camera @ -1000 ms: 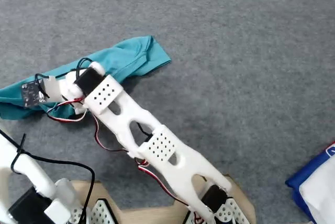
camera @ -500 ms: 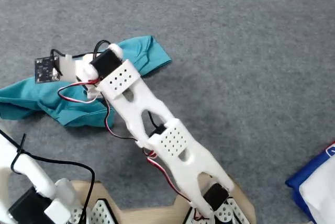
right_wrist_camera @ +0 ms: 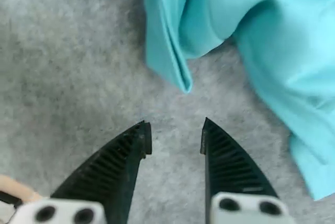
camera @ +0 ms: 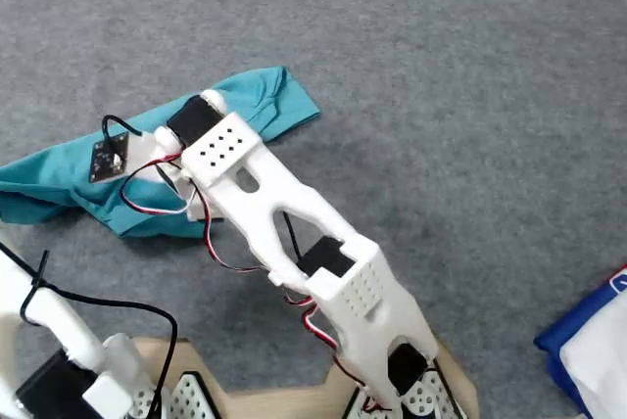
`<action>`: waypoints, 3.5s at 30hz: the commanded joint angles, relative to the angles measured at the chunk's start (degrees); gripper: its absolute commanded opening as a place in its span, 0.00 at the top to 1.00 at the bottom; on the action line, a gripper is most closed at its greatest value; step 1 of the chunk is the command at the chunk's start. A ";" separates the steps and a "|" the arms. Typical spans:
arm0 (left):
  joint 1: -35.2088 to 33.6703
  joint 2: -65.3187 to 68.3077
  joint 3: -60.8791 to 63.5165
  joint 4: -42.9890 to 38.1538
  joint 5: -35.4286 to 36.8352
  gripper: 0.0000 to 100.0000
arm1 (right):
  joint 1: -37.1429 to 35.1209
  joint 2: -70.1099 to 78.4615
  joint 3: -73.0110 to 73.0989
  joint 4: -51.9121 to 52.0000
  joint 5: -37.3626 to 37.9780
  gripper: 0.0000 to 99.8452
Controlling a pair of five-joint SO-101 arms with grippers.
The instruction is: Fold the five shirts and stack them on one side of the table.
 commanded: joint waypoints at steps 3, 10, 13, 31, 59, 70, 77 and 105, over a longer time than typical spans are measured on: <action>0.26 -0.57 -0.26 -0.44 -0.44 0.98 | -0.92 -4.79 2.86 -3.08 -0.44 0.84; 0.18 -0.75 1.67 -0.53 -0.44 0.98 | -2.42 -1.36 5.23 -10.46 -0.97 0.84; 0.09 -0.75 1.85 -0.44 -0.44 0.98 | -3.21 0.75 5.14 -11.60 -0.97 0.84; -0.09 -0.75 1.67 -0.79 -0.44 0.98 | -3.21 8.04 -1.01 -12.04 -0.97 0.95; 0.09 -2.24 -2.29 -0.18 2.29 0.98 | 8.92 5.05 -54.55 -0.44 -2.73 0.99; 12.04 -20.00 -10.73 13.01 21.54 0.98 | 19.21 -14.20 -50.77 0.88 -11.16 0.99; 25.67 -31.60 -14.95 22.07 32.09 0.98 | 32.75 -32.57 -25.36 0.88 -15.56 1.00; 36.48 -61.41 -15.65 29.19 30.07 0.98 | 54.81 -84.00 4.35 -18.02 -0.79 1.00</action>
